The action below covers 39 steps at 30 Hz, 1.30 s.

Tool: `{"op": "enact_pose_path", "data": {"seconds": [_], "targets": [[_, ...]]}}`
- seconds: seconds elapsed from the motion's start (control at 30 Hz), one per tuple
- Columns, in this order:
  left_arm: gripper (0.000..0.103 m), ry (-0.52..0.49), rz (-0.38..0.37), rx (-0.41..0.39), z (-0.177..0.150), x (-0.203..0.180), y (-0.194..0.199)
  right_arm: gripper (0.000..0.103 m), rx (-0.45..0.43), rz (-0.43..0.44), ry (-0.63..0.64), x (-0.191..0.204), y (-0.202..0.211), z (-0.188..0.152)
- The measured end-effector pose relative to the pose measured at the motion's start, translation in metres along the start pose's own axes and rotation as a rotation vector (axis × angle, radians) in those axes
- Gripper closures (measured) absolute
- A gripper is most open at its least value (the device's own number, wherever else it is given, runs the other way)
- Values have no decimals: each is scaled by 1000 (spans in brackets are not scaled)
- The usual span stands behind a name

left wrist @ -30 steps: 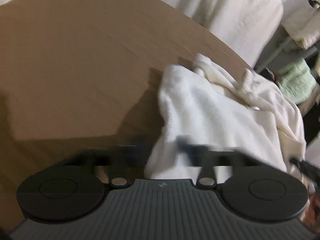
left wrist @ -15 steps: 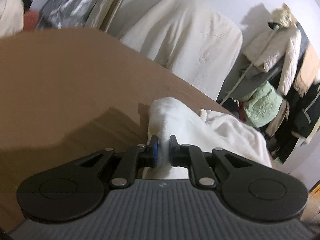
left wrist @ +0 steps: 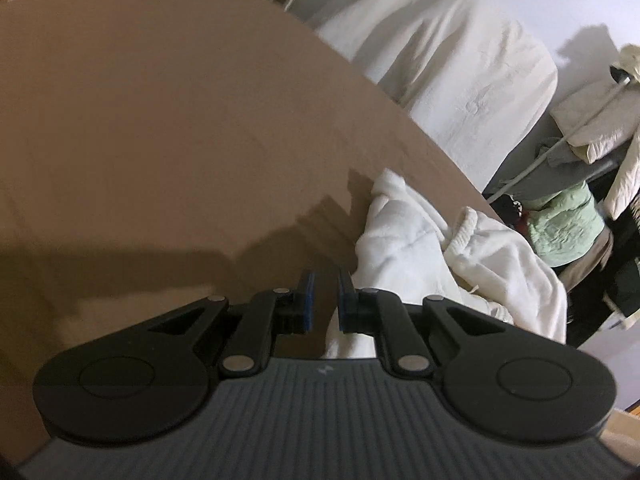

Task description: Fold clothes

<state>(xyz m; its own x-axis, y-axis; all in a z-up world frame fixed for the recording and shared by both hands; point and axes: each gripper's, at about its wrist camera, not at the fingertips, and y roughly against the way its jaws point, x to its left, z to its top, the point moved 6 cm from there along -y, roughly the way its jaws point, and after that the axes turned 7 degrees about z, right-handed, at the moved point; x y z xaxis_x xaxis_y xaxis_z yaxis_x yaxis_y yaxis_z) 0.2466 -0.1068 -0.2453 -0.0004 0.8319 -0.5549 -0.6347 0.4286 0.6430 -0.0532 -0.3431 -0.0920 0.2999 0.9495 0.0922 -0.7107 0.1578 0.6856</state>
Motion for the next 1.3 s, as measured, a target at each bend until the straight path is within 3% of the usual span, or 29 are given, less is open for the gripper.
{"op": "enact_pose_path", "data": {"seconds": [0.13, 0.23, 0.3, 0.47, 0.67, 0.77, 0.8, 0.87, 0.97, 1.07, 1.17, 1.27, 1.3], "targets": [[93, 16, -1, 46, -8, -3, -14, 95, -11, -117, 21, -2, 19, 30], [93, -61, 51, 3, -9, -13, -9, 95, -33, -170, 20, -2, 35, 46], [90, -103, 66, -33, -8, -20, -2, 95, -90, -173, 21, 2, 50, 53], [80, -37, -42, -23, -5, -20, 10, 95, -193, -118, -1, 22, 95, 49], [80, -117, -9, 2, -10, -30, 9, 96, -1, -187, 12, -4, 85, -19], [75, -170, 6, 8, -15, -42, 7, 96, 80, -157, -5, -24, 80, -41], [69, -190, 13, 7, -17, -46, 6, 96, 108, -142, -6, -29, 77, -47], [65, -225, 17, 12, -19, -55, 4, 95, 203, -95, -7, -32, 67, -60], [62, -254, -54, 11, -19, -71, 11, 95, 317, -52, -80, -31, 60, -71], [53, -311, -71, -9, -22, -85, 18, 93, 325, -55, 27, -24, 63, -66], [48, -370, -53, -29, -25, -96, 20, 88, 273, -68, 103, -26, 72, -55], [41, -432, -6, -48, -28, -106, 17, 69, 171, 22, 70, -33, 76, -30], [32, -413, 18, -18, -28, -107, 11, 61, 146, 59, 57, -35, 72, -21]]}}
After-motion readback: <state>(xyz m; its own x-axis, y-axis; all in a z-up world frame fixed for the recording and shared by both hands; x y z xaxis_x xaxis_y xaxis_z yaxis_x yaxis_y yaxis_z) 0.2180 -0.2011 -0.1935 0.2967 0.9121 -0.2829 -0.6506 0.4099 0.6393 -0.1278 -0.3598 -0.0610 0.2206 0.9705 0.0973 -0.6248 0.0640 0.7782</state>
